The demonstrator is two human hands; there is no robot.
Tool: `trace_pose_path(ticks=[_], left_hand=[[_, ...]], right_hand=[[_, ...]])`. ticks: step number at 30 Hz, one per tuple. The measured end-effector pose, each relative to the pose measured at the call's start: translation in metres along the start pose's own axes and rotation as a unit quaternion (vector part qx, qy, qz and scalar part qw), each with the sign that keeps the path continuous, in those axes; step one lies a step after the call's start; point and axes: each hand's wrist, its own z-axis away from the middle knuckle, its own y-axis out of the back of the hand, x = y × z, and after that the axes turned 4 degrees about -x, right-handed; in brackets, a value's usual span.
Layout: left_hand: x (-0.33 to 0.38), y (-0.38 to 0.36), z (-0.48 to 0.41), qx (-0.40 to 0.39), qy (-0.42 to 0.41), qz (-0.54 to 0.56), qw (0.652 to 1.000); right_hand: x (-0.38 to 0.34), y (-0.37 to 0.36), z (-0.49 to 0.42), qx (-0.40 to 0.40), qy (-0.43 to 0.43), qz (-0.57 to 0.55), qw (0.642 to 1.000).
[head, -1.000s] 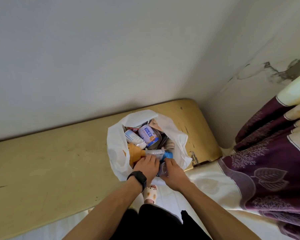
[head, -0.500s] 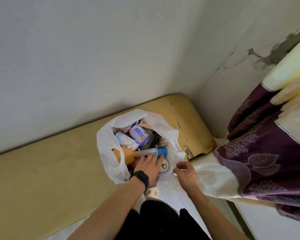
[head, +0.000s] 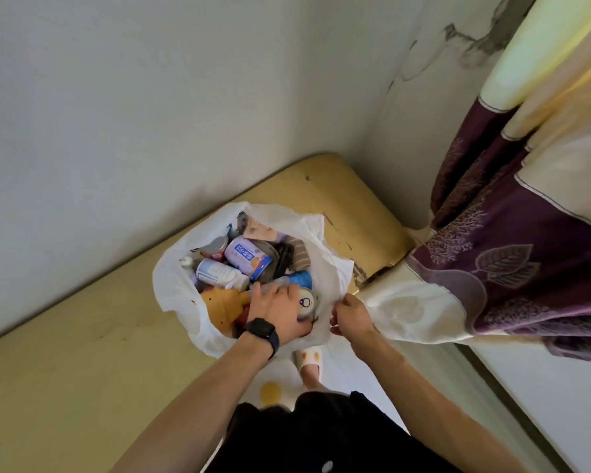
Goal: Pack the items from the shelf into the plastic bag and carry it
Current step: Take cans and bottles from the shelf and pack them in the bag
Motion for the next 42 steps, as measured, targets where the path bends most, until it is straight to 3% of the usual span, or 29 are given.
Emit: trace_pose_path(ticks=[4, 7, 9, 11, 15, 18, 21, 25, 29, 33, 37, 42], left_hand=[[-0.007, 0.011, -0.002, 0.005, -0.014, -0.033, 0.999], [-0.002, 0.013, -0.002, -0.045, -0.026, -0.047, 0.998], [0.001, 0.009, -0.001, -0.062, -0.033, -0.051, 0.996], [-0.001, 0.002, 0.003, -0.047, -0.028, -0.020, 0.998], [-0.020, -0.007, 0.019, 0.010, -0.062, 0.044, 0.997], [-0.042, 0.000, 0.038, 0.036, -0.053, 0.090, 0.994], [-0.064, 0.016, 0.066, 0.097, -0.024, 0.148, 0.984], [-0.103, 0.041, 0.115, 0.232, 0.047, 0.176, 0.955], [-0.167, 0.046, 0.175, 0.313, 0.203, 0.219, 0.902], [-0.238, 0.023, 0.243, 0.296, 0.356, 0.269, 0.845], [-0.287, -0.027, 0.309, 0.244, 0.471, 0.315, 0.787], [-0.310, -0.102, 0.364, 0.183, 0.562, 0.376, 0.713]], right_hand=[[-0.010, 0.025, 0.029, -0.022, 0.042, -0.050, 0.998], [-0.027, 0.027, 0.050, -0.077, 0.075, -0.147, 0.983], [-0.043, 0.029, 0.057, -0.068, 0.097, -0.198, 0.973], [-0.052, 0.032, 0.058, -0.027, 0.136, -0.148, 0.979], [-0.039, 0.032, 0.059, 0.021, 0.204, 0.067, 0.976], [-0.033, 0.025, 0.068, 0.013, 0.227, 0.134, 0.964], [-0.036, 0.010, 0.086, 0.047, 0.304, 0.177, 0.935], [-0.065, -0.029, 0.117, 0.013, 0.431, 0.235, 0.871], [-0.102, -0.091, 0.143, -0.056, 0.523, 0.301, 0.796], [-0.130, -0.170, 0.169, -0.148, 0.574, 0.336, 0.732], [-0.134, -0.255, 0.188, -0.224, 0.637, 0.383, 0.630], [-0.106, -0.350, 0.191, -0.295, 0.618, 0.506, 0.525]])
